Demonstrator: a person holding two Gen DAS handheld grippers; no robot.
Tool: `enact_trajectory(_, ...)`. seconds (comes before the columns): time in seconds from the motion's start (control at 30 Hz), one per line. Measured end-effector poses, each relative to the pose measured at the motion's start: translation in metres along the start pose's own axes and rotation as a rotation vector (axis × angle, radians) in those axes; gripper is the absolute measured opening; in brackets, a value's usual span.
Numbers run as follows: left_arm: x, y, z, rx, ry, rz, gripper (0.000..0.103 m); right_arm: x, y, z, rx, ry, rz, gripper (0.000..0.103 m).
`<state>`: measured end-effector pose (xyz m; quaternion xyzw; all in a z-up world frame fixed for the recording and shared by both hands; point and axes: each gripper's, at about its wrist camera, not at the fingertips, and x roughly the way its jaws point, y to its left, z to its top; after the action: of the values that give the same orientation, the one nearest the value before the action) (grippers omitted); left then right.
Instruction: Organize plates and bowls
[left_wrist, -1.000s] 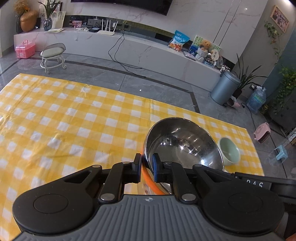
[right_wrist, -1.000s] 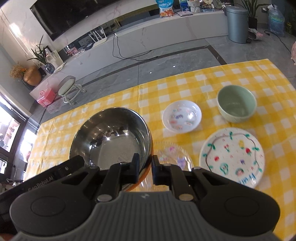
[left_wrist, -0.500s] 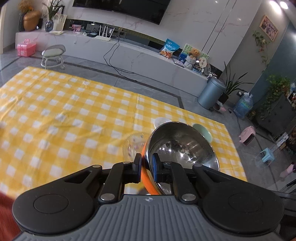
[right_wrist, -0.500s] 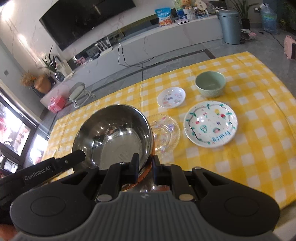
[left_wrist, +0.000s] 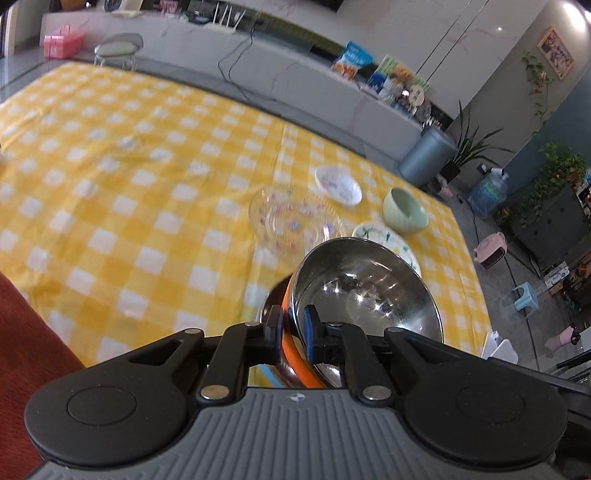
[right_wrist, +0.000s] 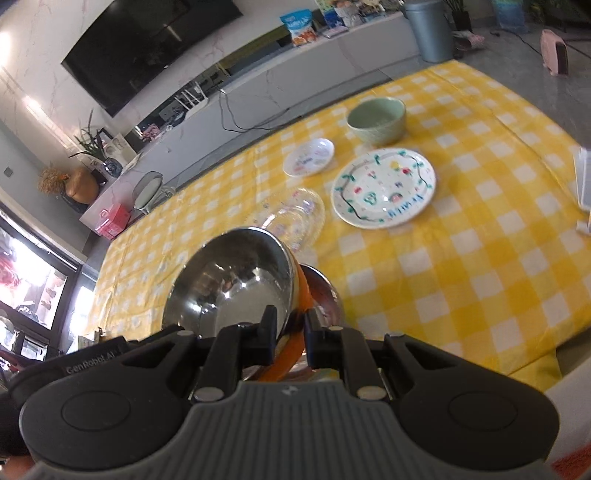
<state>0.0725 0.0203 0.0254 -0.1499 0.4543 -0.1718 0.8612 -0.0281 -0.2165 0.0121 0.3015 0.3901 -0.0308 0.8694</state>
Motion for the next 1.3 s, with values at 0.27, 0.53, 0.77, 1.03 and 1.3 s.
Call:
enact_trajectory(0.27, 0.013, 0.0, -0.009, 0.023, 0.015, 0.023, 0.012, 0.018, -0.01, -0.006, -0.013, 0.024, -0.027, 0.013)
enact_trajectory(0.53, 0.024, -0.001, -0.01, 0.053, 0.026, 0.047, 0.012, 0.03, -0.01, -0.006, -0.021, 0.032, -0.039, 0.013)
enact_trajectory(0.77, 0.028, -0.006, -0.011, 0.113, 0.014, 0.071, 0.012, 0.039, -0.007, -0.008, -0.05, 0.028, -0.063, 0.013)
enact_trajectory(1.03, 0.026, -0.005, -0.01, 0.117, 0.014, 0.061, 0.012, 0.038, -0.008, -0.008, -0.048, 0.028, -0.052, 0.016)
enact_trajectory(1.3, 0.019, -0.006, -0.008, 0.11, -0.002, 0.046, 0.013, 0.033, -0.008, -0.008, -0.05, 0.017, -0.039, 0.021)
